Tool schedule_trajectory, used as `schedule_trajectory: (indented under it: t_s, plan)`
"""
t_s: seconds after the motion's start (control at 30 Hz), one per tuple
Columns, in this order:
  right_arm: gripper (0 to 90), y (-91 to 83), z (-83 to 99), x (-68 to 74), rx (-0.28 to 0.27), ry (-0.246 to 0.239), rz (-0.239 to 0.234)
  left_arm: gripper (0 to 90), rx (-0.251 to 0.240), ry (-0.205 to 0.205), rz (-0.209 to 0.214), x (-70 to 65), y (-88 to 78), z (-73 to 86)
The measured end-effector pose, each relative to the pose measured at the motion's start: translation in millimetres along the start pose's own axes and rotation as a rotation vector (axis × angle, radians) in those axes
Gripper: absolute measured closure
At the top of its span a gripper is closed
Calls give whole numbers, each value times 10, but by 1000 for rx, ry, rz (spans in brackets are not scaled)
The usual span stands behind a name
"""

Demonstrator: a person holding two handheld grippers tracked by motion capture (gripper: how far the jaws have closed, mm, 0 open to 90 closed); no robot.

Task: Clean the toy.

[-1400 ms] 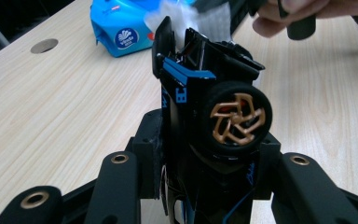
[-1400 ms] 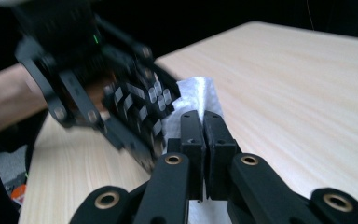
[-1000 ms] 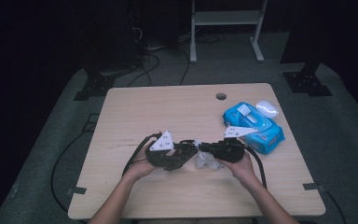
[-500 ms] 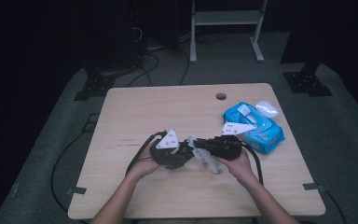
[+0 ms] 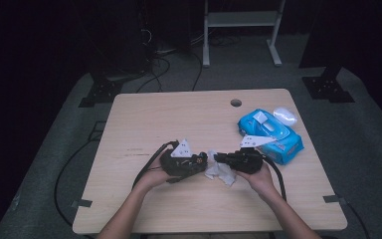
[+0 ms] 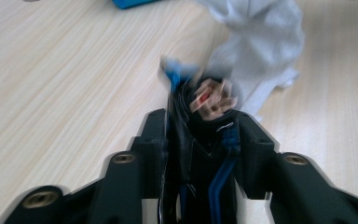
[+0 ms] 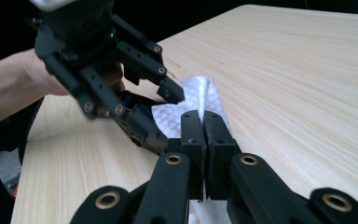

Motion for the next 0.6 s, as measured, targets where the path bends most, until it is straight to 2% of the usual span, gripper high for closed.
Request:
schedule_trajectory:
  t_s: [0.1, 0.27, 0.3, 0.43, 0.47, 0.5, 0.53, 0.6]
  plan:
    - [875, 24, 16, 1, 0, 3, -3, 611, 12, 1, -10, 34, 2, 8]
    - [872, 53, 23, 12, 8, 0, -8, 605, 7, -11, 4, 28, -2, 23]
    - [872, 70, 18, 26, 12, 3, -14, 600, -1, -33, 20, 28, -20, 30]
    - [872, 103, 11, 44, 24, -7, -18, 547, -27, -79, 62, 34, -103, 46]
    - [872, 103, 11, 44, 24, -7, -18, 532, -27, -79, 62, 34, -103, 46]
    - [872, 133, 15, 61, 41, -8, -24, 517, -31, -80, 55, 60, -174, 57]
    - [872, 152, 9, 71, 45, -11, -29, 514, -46, -95, 71, 60, -220, 49]
    - [872, 199, -18, 103, 52, -20, -38, 498, -56, -99, 51, 93, -300, 55]
Point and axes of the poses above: each handheld gripper's, and its own axes: y roughly forward along the jaws, z roughly out of its underside, x roughly to its left, the point moved 10 cm from there along y, roughly forward along the jaws, and after that the axes turned 5 degrees about -z, right-handed, at the moved point
